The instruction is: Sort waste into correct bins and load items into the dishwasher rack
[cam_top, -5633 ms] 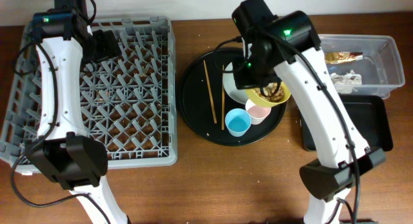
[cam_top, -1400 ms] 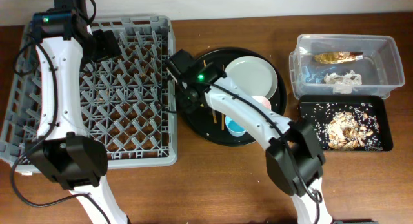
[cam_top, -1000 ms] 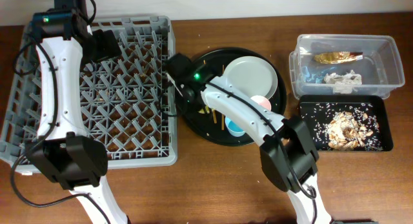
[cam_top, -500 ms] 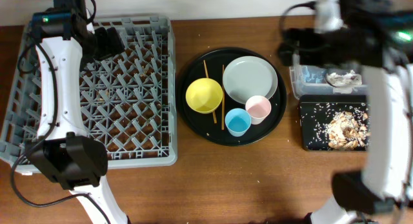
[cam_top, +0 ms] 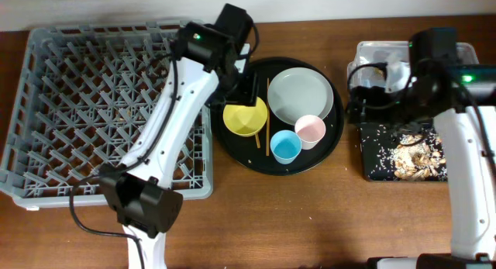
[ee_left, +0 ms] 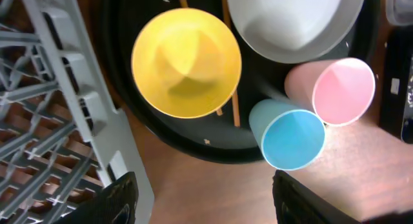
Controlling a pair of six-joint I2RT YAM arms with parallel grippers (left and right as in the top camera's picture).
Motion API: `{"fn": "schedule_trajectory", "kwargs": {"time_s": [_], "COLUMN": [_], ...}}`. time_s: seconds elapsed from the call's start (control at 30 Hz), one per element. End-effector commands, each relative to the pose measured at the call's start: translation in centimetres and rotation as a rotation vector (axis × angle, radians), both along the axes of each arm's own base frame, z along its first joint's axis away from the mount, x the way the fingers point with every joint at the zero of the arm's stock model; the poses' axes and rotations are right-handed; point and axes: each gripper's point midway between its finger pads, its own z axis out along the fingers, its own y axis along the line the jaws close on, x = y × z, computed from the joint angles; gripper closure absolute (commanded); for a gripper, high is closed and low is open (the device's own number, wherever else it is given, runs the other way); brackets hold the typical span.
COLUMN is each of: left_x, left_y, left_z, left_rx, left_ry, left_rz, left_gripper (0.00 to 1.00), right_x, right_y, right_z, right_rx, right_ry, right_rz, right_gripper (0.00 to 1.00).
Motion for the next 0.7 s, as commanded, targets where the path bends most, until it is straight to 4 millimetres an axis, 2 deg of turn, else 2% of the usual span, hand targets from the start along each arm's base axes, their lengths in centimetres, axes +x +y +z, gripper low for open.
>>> {"fn": "schedule_trajectory", "kwargs": {"time_s": [0.0, 0.13, 0.27, 0.4, 0.47, 0.5, 0.6, 0.63, 0.67], "left_x": [-0.9, -2.3, -3.1, -3.7, -3.4, -2.6, -0.2, 0.7, 2.2], "left_y": [-0.7, -2.4, -3.9, -4.7, -5.0, -4.6, -1.8, -0.6, 1.7], "left_z": [-1.1, -4.9, -7.7, -9.3, -9.3, -9.1, -8.0, -7.5, -6.7], "left_rx": [0.020, 0.043, 0.043, 0.041, 0.034, 0.022, 0.006, 0.001, -0.008], "left_ry": [0.025, 0.088, 0.112, 0.124, 0.112, 0.098, 0.080, 0.073, 0.062], "left_rz": [-0.021, -0.011, 0.020, 0.044, 0.043, 0.061, 0.141, 0.175, 0.235], "left_gripper": [0.35, 0.39, 0.47, 0.48, 0.48, 0.48, 0.47, 0.47, 0.47], "right_x": [0.4, 0.7, 0.7, 0.8, 1.0, 1.4, 2.1, 2.3, 2.4], "right_y": [1.4, 1.4, 1.4, 1.4, 1.6, 2.6, 5.5, 6.5, 7.2], "right_z": [-0.6, -0.6, -0.6, -0.8, -1.3, -2.0, -3.4, -4.1, -5.3], "right_rx": [0.030, 0.030, 0.030, 0.031, 0.038, 0.045, 0.054, 0.038, -0.006], "right_ry": [0.001, -0.006, -0.005, -0.002, 0.021, 0.044, 0.075, 0.096, 0.128], "right_rz": [0.046, 0.046, 0.046, 0.046, 0.027, 0.027, 0.054, 0.041, 0.009], "right_gripper": [0.01, 0.01, 0.01, 0.01, 0.02, 0.06, 0.28, 0.34, 0.42]}}
